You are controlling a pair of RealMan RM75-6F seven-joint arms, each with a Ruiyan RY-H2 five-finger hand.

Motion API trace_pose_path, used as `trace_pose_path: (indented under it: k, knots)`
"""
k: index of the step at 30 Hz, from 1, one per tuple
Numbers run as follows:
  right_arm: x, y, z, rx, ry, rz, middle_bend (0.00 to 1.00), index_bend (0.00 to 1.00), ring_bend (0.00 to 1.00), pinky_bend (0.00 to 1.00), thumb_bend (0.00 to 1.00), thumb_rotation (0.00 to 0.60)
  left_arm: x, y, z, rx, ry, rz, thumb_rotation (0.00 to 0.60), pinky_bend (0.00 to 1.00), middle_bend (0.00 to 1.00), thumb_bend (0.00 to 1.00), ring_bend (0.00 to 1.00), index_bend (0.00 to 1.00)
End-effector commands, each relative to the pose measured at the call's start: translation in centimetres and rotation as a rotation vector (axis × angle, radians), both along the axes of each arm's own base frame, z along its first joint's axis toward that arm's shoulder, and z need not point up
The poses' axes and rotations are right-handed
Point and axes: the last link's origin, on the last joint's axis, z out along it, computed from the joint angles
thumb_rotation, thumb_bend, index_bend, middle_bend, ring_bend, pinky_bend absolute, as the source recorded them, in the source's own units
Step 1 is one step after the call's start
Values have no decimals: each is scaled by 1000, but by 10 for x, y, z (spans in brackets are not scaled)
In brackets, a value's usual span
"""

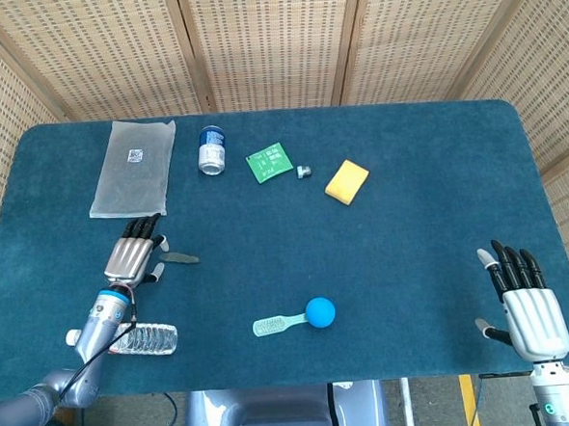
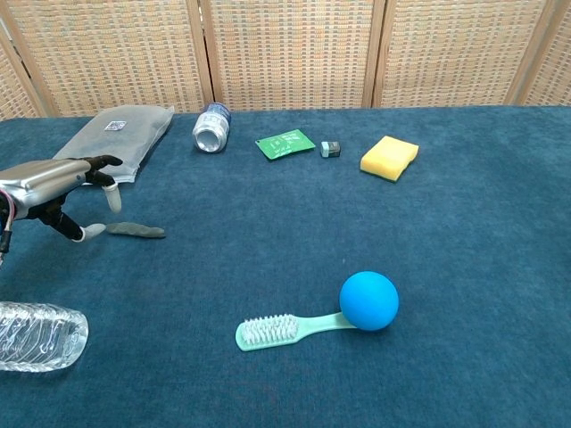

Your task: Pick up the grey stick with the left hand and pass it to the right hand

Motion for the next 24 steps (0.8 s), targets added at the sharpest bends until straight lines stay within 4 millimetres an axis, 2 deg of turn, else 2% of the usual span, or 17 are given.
trace_pose_path:
  k: [1, 11, 24]
  knots:
    - [-1, 0, 0, 1, 1, -2, 0, 0, 0, 0, 0, 600, 1, 2, -7, -5, -8, 9, 600, 0, 0, 400, 0, 432]
    - [-3, -2, 1, 1, -5, -10, 0, 0, 0, 0, 0, 600, -3, 6, -16, 3, 14, 25, 600, 0, 0, 400, 0, 447]
    - [-3, -3, 1, 3, -12, -10, 0, 0, 0, 0, 0, 600, 1, 7, -26, 10, 5, 20, 600, 0, 0, 403, 0, 474]
